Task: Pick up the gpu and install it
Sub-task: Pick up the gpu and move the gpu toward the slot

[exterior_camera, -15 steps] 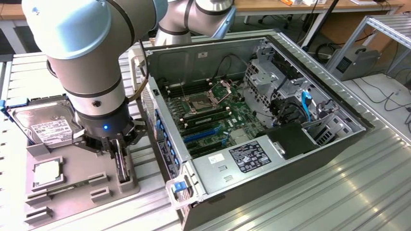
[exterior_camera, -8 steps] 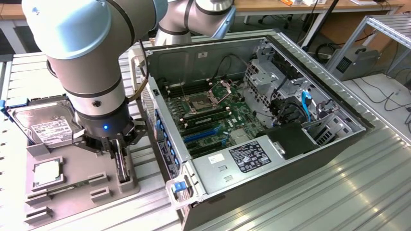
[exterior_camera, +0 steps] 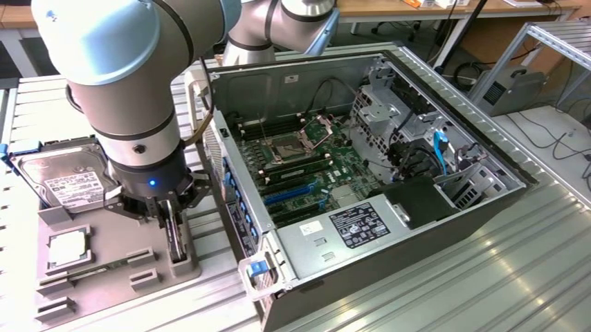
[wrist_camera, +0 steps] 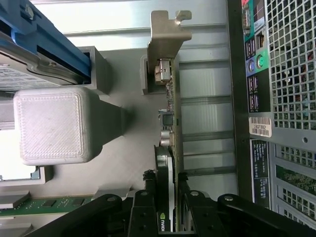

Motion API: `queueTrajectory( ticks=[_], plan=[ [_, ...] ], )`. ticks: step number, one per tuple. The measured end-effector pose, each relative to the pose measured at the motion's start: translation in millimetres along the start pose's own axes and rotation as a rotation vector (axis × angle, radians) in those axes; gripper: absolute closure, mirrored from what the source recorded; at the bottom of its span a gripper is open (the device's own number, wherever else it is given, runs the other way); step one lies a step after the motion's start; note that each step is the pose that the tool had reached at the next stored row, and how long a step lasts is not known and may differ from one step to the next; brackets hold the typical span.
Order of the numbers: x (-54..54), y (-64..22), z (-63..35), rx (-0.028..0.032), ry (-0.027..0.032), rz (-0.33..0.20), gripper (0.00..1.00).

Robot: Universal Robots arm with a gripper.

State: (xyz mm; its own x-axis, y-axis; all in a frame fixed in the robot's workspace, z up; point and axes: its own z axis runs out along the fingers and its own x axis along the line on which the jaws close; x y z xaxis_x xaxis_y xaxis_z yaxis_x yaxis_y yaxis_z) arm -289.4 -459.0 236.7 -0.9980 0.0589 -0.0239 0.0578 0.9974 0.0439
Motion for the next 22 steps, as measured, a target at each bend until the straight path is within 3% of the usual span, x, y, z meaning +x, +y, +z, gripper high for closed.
queueTrajectory(
  ticks=[4, 13, 18, 20, 22],
  plan=[
    [0.0, 0.0, 0.0, -0.0006, 0.0017, -0.036, 0.73],
    [-0.1, 0.0, -0.4, -0.0008, 0.0014, -0.037, 0.73],
    [-0.2, 0.2, -5.7, -0.0001, 0.0017, -0.037, 0.73],
    [-0.6, 1.0, -22.6, 0.0016, 0.0015, -0.037, 0.73],
    [-1.4, 2.5, -57.1, 0.0043, 0.0015, -0.037, 0.73]
  ],
)
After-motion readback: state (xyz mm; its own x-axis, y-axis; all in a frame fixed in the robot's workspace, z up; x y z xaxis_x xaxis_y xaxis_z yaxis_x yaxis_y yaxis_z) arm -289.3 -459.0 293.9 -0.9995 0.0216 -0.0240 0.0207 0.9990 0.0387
